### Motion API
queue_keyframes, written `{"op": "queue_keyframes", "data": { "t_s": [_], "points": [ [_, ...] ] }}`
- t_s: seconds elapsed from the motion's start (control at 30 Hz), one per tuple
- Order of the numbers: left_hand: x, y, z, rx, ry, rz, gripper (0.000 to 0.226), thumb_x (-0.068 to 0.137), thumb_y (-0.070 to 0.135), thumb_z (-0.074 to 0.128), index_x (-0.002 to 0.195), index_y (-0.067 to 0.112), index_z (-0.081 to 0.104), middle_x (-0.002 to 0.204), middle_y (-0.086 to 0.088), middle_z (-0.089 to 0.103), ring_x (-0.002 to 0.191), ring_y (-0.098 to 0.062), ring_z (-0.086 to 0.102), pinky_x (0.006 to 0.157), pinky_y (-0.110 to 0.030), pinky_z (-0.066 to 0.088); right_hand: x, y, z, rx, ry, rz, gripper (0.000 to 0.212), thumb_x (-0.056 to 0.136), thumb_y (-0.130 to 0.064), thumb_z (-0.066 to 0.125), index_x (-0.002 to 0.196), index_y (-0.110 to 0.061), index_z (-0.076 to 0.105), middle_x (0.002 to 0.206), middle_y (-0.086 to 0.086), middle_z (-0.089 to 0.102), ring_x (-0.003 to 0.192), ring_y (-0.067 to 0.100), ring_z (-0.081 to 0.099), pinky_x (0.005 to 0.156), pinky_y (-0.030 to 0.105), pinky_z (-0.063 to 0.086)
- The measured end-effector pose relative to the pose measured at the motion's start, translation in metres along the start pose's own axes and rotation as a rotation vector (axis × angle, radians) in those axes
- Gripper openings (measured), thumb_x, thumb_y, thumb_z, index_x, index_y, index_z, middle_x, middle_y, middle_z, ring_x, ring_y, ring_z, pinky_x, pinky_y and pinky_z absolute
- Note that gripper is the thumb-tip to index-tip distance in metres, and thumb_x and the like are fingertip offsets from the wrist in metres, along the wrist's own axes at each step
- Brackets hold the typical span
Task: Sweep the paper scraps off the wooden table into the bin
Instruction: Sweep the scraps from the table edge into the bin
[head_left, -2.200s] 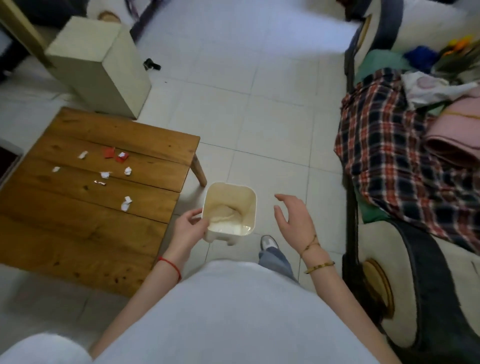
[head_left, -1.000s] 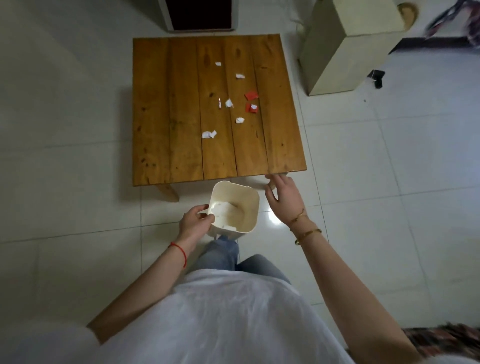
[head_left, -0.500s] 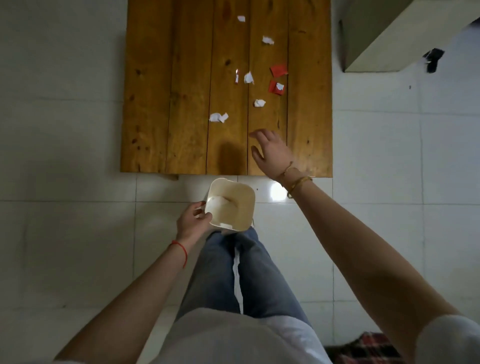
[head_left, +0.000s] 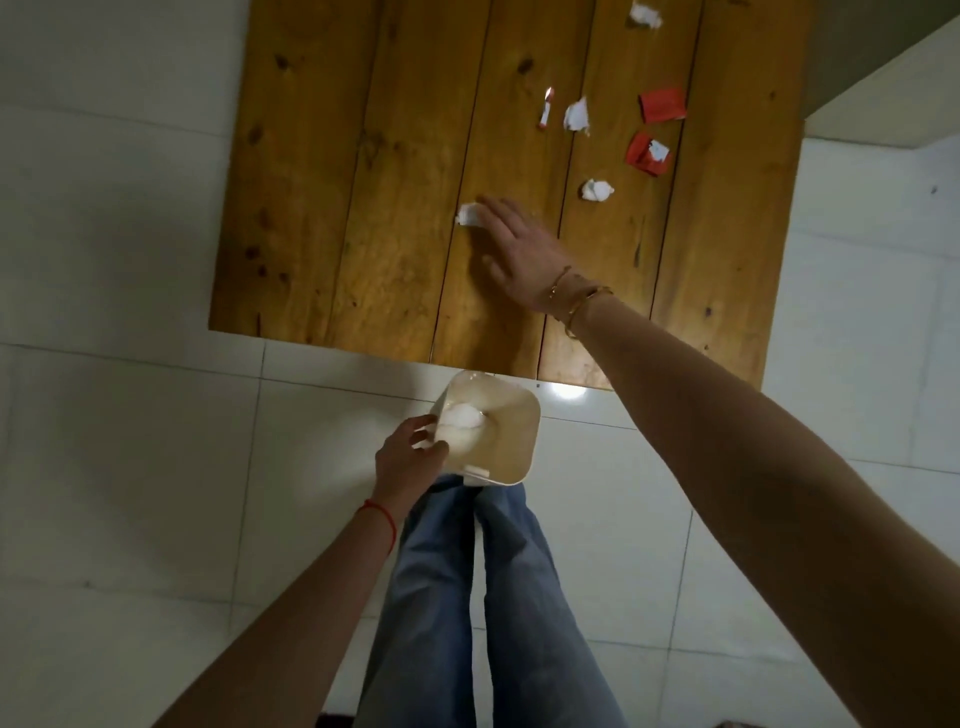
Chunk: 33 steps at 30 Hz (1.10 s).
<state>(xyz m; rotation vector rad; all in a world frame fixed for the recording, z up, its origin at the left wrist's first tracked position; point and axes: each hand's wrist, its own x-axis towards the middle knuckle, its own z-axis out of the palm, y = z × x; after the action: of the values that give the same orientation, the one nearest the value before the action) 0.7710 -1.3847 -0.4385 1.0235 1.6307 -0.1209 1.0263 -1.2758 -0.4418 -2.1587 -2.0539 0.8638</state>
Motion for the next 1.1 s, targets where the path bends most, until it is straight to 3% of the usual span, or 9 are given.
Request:
{"op": "queue_keyframes", "data": {
  "t_s": [0.13, 0.23, 0.33, 0.43, 0.57, 0.7, 0.9, 1.0, 1.1],
  "points": [
    [0.007, -0.005, -0.003, -0.05, 0.008, -0.019, 0.04, 0.081, 0.016, 0.062, 0.121, 0.023, 0.063, 0.109, 0.003, 0.069, 0.095, -0.014, 0.064, 0.064, -0.013, 0.045, -0.011, 0.007, 0.023, -0.034, 0.003, -0.039, 0.063, 0.097, -0.032, 0.04, 0.151, -0.016, 0.014, 0.16, 0.006, 0.011, 0.148, 0.024, 0.005, 0.121, 0.042, 0.009],
    [0.007, -0.005, -0.005, -0.099, 0.019, -0.036, 0.041, 0.082, 0.014, 0.062, 0.122, 0.022, 0.062, 0.109, 0.001, 0.069, 0.092, -0.015, 0.065, 0.057, -0.01, 0.044, -0.035, 0.007, 0.033, -0.033, 0.009, -0.102, 0.06, 0.097, -0.032, 0.037, 0.15, -0.015, 0.017, 0.159, 0.007, 0.016, 0.148, 0.024, 0.008, 0.121, 0.041, 0.009],
    [0.006, -0.004, -0.004, -0.103, 0.026, -0.032, 0.04, 0.081, 0.014, 0.062, 0.121, 0.022, 0.062, 0.109, 0.0, 0.069, 0.092, -0.017, 0.066, 0.062, -0.011, 0.046, -0.069, -0.001, 0.047, -0.01, -0.039, -0.156, 0.059, 0.098, -0.035, 0.033, 0.151, -0.015, 0.016, 0.159, 0.007, 0.015, 0.147, 0.024, 0.007, 0.121, 0.04, 0.006],
    [0.004, -0.002, -0.001, -0.128, 0.035, -0.044, 0.041, 0.079, 0.014, 0.064, 0.119, 0.023, 0.063, 0.109, 0.0, 0.069, 0.098, -0.018, 0.066, 0.077, -0.023, 0.052, -0.109, -0.014, 0.068, -0.027, -0.142, -0.22, 0.063, 0.097, -0.035, 0.034, 0.151, -0.016, 0.01, 0.16, 0.007, 0.008, 0.147, 0.023, 0.003, 0.121, 0.041, 0.006],
    [0.003, 0.0, 0.005, -0.13, 0.044, -0.052, 0.04, 0.079, 0.016, 0.065, 0.119, 0.023, 0.064, 0.11, -0.001, 0.069, 0.098, -0.018, 0.066, 0.089, -0.034, 0.055, -0.155, -0.031, 0.09, 0.048, -0.23, -0.303, 0.059, 0.097, -0.028, 0.04, 0.15, -0.014, 0.019, 0.159, 0.008, 0.015, 0.148, 0.023, 0.005, 0.121, 0.043, 0.007],
    [0.003, 0.0, 0.012, -0.129, 0.033, -0.049, 0.039, 0.08, 0.015, 0.065, 0.119, 0.021, 0.064, 0.111, -0.002, 0.069, 0.099, -0.018, 0.066, 0.091, -0.036, 0.055, -0.156, -0.024, 0.081, 0.147, -0.062, -0.191, 0.056, 0.097, -0.027, 0.039, 0.149, -0.011, 0.024, 0.157, 0.01, 0.023, 0.146, 0.025, 0.015, 0.12, 0.046, 0.016],
    [0.007, 0.001, 0.025, -0.149, 0.027, -0.023, 0.038, 0.081, 0.011, 0.063, 0.118, 0.022, 0.063, 0.106, 0.002, 0.067, 0.094, -0.015, 0.065, 0.081, -0.029, 0.055, -0.085, 0.039, 0.022, 0.103, 0.256, 0.191, 0.054, 0.097, -0.029, 0.037, 0.148, -0.013, 0.026, 0.156, 0.011, 0.026, 0.145, 0.029, 0.018, 0.119, 0.047, 0.019],
    [0.008, 0.004, 0.032, -0.148, 0.035, -0.015, 0.037, 0.081, 0.011, 0.062, 0.116, 0.024, 0.063, 0.104, 0.004, 0.068, 0.089, -0.011, 0.063, 0.073, -0.018, 0.049, -0.049, 0.069, -0.002, 0.055, 0.279, 0.294, 0.057, 0.098, -0.03, 0.034, 0.15, -0.014, 0.017, 0.159, 0.008, 0.017, 0.147, 0.025, 0.011, 0.121, 0.04, 0.012],
    [0.008, 0.006, 0.038, -0.146, 0.021, -0.029, 0.038, 0.08, 0.011, 0.062, 0.117, 0.024, 0.063, 0.106, 0.003, 0.068, 0.095, -0.014, 0.064, 0.083, -0.026, 0.051, -0.025, 0.084, -0.013, 0.075, 0.246, 0.305, 0.059, 0.098, -0.031, 0.036, 0.151, -0.016, 0.014, 0.16, 0.006, 0.014, 0.147, 0.023, 0.012, 0.12, 0.043, 0.017]
  ]
}}
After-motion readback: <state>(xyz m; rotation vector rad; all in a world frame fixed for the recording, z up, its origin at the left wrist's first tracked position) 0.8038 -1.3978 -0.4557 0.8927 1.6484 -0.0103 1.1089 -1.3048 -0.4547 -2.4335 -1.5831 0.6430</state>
